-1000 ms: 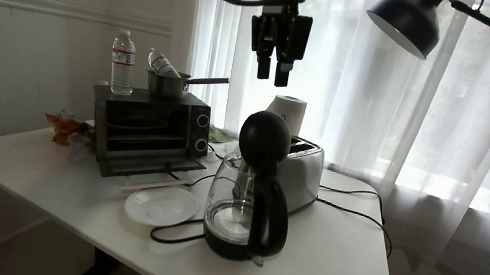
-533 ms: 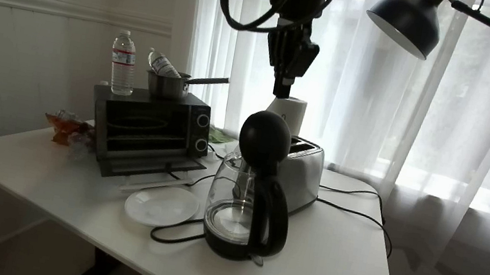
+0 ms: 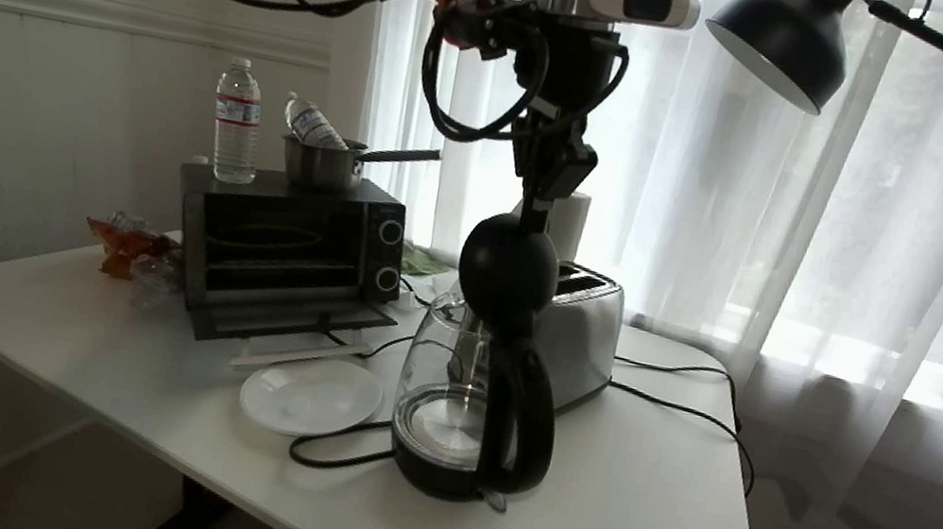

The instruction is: Close the kettle lid

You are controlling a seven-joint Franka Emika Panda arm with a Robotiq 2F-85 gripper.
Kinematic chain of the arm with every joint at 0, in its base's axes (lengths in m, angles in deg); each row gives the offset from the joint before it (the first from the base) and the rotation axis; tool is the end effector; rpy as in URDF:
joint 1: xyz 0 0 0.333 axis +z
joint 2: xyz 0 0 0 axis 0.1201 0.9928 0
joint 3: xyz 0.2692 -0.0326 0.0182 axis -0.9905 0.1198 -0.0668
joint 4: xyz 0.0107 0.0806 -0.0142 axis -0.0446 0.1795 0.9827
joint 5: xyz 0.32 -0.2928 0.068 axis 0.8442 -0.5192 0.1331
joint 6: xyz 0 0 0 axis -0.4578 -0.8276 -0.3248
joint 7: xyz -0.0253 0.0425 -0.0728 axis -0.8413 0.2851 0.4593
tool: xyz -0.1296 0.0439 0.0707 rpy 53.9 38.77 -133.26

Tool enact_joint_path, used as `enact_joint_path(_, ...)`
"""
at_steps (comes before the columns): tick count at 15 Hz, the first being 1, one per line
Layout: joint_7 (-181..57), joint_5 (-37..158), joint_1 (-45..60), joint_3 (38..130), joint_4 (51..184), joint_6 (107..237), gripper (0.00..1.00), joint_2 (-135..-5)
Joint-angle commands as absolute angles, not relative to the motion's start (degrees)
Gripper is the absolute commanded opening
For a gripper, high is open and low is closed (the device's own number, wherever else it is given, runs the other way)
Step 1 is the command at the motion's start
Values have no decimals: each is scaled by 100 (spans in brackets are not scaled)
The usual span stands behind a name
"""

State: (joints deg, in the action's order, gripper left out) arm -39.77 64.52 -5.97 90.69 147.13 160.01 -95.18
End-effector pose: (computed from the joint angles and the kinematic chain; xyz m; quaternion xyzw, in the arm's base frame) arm 0.5327 -0.2303 0.3812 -0.8997 0.4281 -0.0816 0.0252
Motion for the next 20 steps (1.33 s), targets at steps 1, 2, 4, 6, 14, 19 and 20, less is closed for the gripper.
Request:
enact_joint_path(1,-3922,6720,-569,9037,14847,16247,0,-9489)
enact_joint_path(2,-3946,6792,-543,9023,14861,16256,0,-9473)
enact_joint_path(4,-3958,6898,-506,8995,14919,16352,0,-9447)
enact_joint_path(6,-3967,6980,-459,8942,14966,16405,0,-9388)
enact_joint_path(14,-3926,6900,-325,8813,15113,16434,0,-9000)
enact_joint_path(19,-3895,6825,-259,8775,15150,16431,0,-8837)
enact_joint_path(20,-3943,6877,-240,8763,15110,16386,0,-8860)
